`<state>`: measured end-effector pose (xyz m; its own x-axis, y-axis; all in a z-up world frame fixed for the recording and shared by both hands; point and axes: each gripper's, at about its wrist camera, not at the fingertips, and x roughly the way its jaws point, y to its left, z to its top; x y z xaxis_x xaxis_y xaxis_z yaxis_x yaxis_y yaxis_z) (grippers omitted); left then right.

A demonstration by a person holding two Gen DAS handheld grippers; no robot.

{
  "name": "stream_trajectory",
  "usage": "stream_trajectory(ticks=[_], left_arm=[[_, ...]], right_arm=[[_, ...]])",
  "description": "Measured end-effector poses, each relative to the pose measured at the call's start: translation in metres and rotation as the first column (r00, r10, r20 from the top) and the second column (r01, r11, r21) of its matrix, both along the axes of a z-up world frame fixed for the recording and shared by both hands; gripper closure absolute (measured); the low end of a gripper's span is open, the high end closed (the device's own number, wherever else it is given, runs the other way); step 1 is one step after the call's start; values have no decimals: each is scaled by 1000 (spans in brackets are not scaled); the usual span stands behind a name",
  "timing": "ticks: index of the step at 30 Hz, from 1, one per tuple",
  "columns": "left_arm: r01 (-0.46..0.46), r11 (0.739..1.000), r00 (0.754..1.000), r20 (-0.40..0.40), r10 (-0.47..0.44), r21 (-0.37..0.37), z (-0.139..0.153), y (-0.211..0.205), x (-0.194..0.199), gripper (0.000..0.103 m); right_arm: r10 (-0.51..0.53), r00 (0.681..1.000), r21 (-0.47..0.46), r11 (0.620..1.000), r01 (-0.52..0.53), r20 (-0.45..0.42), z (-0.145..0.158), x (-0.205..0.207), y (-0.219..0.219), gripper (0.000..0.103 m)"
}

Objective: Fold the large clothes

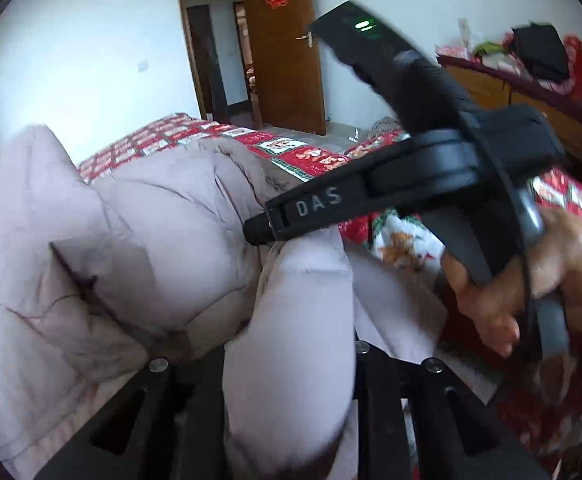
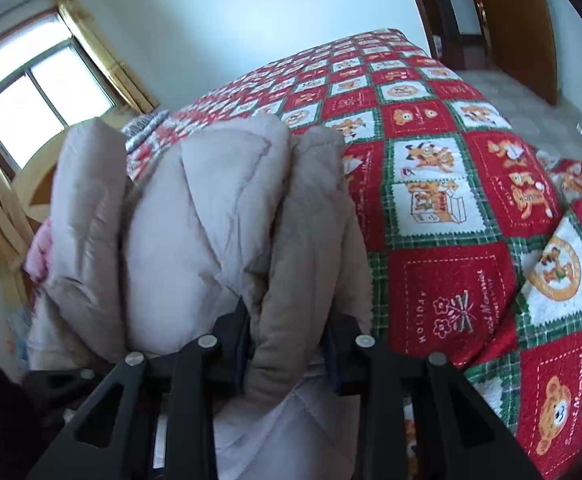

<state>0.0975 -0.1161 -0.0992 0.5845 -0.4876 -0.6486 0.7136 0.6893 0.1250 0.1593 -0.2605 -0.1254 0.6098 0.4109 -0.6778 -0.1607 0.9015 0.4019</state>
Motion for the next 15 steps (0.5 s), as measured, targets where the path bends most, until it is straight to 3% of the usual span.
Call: stream_trajectory(ticks=[3,11,15], left_arm=[[2,999,999,47,-4,44,5,3,-13,79],[8,995,999,39,-12,104,9,4,-20,79],[7,994,990,140,-22,111,4,-2,-31,63]], right_arm=[[1,1000,26,1000,-1,-11,-3,2,-6,71],[15,1000,12,1000,-14,-19,-5,9,0,69],[30,999,-2,1000,-30,17,5,7,4,76]])
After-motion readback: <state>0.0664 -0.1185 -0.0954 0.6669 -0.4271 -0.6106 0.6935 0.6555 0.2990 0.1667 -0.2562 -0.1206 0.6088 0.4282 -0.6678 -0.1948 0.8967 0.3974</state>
